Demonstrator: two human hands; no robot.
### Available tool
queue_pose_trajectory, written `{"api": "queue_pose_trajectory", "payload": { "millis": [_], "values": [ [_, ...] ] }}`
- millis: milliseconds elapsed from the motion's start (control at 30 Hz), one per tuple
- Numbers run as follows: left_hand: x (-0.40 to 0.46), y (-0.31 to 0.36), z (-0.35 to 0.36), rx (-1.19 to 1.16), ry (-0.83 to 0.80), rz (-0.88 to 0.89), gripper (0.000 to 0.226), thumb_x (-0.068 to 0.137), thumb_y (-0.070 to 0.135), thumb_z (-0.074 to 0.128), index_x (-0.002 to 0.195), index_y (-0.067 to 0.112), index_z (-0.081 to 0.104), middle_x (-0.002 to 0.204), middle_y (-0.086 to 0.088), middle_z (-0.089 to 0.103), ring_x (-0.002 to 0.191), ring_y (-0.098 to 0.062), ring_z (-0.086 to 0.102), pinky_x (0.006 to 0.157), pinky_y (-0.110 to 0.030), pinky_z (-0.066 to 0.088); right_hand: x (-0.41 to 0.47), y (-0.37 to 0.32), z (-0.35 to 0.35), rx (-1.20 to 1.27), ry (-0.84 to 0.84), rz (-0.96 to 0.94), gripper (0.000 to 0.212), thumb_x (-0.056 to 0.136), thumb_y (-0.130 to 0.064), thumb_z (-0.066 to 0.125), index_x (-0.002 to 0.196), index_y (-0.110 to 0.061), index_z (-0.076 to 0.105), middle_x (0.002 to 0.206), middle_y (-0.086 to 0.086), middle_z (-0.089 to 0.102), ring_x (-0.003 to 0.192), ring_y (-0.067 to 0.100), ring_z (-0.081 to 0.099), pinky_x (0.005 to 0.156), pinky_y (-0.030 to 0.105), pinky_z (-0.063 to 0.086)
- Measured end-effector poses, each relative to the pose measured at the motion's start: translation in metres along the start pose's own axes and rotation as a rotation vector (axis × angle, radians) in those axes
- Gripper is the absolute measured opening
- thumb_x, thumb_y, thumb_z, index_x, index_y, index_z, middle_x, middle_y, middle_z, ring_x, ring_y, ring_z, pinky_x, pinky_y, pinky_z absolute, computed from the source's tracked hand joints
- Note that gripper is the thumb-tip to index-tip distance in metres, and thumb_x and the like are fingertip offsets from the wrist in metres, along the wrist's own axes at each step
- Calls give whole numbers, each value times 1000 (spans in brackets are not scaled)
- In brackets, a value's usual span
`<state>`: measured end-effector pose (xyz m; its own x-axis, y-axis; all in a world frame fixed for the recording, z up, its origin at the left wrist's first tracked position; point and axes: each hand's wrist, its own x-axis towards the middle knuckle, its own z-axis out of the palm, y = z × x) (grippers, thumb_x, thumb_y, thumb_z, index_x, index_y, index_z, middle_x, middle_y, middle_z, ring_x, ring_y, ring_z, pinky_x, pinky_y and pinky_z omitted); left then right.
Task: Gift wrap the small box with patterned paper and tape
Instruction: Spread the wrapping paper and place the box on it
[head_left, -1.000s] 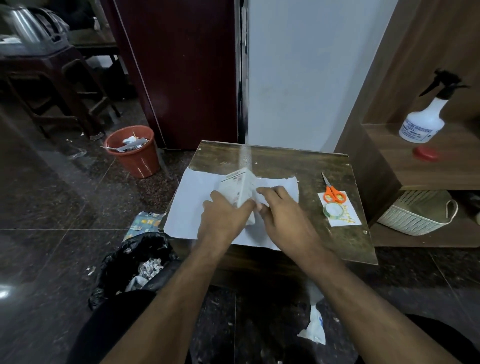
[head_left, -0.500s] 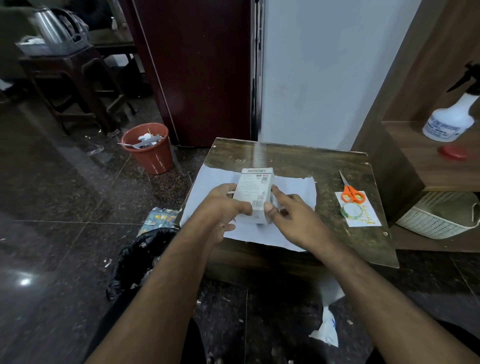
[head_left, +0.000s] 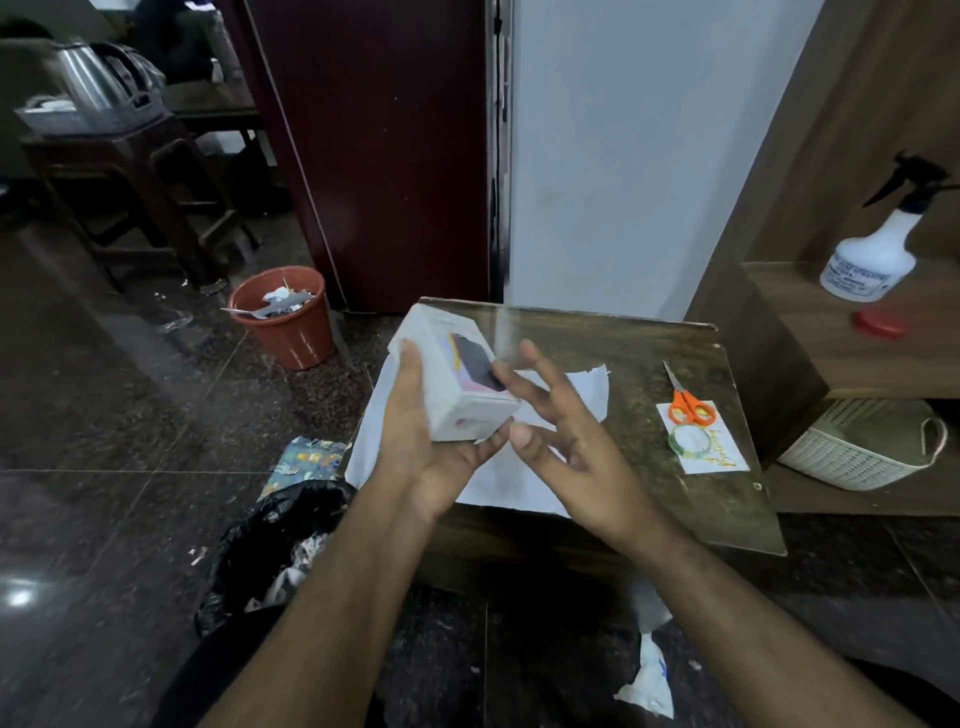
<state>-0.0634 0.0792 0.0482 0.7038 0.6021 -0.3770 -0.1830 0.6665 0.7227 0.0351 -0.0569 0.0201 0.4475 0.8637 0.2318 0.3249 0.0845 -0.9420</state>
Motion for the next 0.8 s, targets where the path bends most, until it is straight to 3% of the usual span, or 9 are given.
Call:
{"api": "queue_pose_trajectory", "payload": {
  "millis": [100,233,333,367,467,567,633,700,800],
  "values": [
    [2,1,-4,-83,-22,2,73,90,76,49,133,20,68,113,-12,74,93,-28,71,88,-47,53,4,11,2,-42,158,148,58,101,-47,51,156,-35,34,154,-24,44,141,-2,42,116,44,42],
    [-2,5,-2,27,71,36,51,95,57,56,128,19,67,104,-11,74,90,-28,68,81,-44,54,7,27,-3,-342,113,320,50,105,-51,44,148,-26,49,152,-8,48,135,13,52,108,27,41],
    [1,1,2,424,181,96,33,98,47,57,117,22,65,109,-4,73,98,-23,68,87,-43,52,6,22,-3,-316,131,289,54,104,-54,42,149,-26,49,151,-8,49,126,4,53,100,22,39],
    [2,-2,3,593,213,124,37,96,50,59,119,22,63,115,-3,71,103,-22,68,90,-42,54,6,20,-3,-274,142,264,56,103,-56,41,151,-29,47,151,-12,49,122,-1,53,98,19,39],
    [5,-13,3,1041,321,210,79,79,69,62,136,16,50,127,-7,57,120,-28,58,98,-49,52,6,15,-5,-151,25,211,58,99,-60,42,155,-46,35,155,-25,41,122,-9,54,97,12,39],
    [6,-18,6,1288,377,238,89,83,68,65,147,11,39,131,-13,48,128,-34,47,104,-52,45,2,19,0,-190,-146,189,68,101,-53,54,157,-57,16,162,-26,29,136,-3,46,111,27,45],
    [3,-17,10,1259,303,170,87,78,70,63,144,16,46,131,-8,54,131,-30,48,106,-51,45,2,23,3,-265,-172,190,81,100,-49,59,159,-54,3,164,-17,30,137,6,47,115,37,44],
    [2,-16,10,1022,240,136,69,70,69,58,124,27,62,120,0,67,124,-25,60,102,-51,51,4,23,1,-323,-162,210,88,100,-49,58,161,-47,-5,161,-10,41,127,9,54,116,36,42],
    [-1,-15,11,846,177,178,32,85,43,58,111,28,68,108,6,74,103,-16,71,89,-39,58,10,26,-6,-332,-105,245,86,103,-46,56,163,-41,-5,151,-15,52,129,7,57,113,31,43]
  ]
}}
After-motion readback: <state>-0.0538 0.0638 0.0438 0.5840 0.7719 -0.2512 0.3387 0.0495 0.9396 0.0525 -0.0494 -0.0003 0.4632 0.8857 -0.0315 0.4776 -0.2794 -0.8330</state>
